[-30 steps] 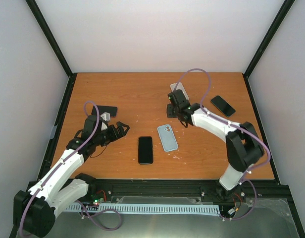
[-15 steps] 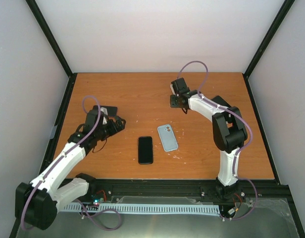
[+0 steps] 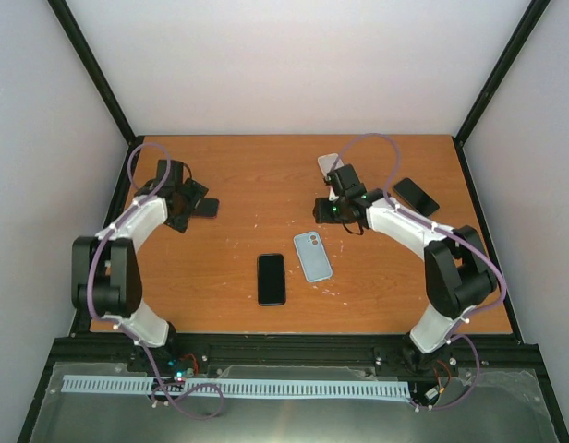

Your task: Put the phone into the phone case

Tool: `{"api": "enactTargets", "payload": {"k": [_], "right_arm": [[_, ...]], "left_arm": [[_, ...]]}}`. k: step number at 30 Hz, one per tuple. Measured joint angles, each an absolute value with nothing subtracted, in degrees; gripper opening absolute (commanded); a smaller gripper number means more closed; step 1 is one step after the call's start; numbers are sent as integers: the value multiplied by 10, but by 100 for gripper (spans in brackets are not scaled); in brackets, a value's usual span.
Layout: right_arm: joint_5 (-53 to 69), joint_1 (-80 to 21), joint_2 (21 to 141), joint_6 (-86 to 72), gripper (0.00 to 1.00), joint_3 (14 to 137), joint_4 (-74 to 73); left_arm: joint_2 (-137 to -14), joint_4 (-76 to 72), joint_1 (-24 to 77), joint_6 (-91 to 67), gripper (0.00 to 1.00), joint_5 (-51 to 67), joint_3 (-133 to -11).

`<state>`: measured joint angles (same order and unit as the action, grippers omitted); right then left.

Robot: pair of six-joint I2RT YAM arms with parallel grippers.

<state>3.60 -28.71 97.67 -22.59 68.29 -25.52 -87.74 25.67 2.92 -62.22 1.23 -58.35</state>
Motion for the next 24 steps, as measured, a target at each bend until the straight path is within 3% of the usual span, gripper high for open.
{"api": "enactTargets", "payload": {"k": [12,24], "right_arm": [[63,-290,915,-235,59,618,-226],[67,-290,907,-243,59,606,-215]], "left_arm": [[-1133,440,6,-764,99,-12,-863],[-1218,507,6,-780,97,-14,-928]]}}
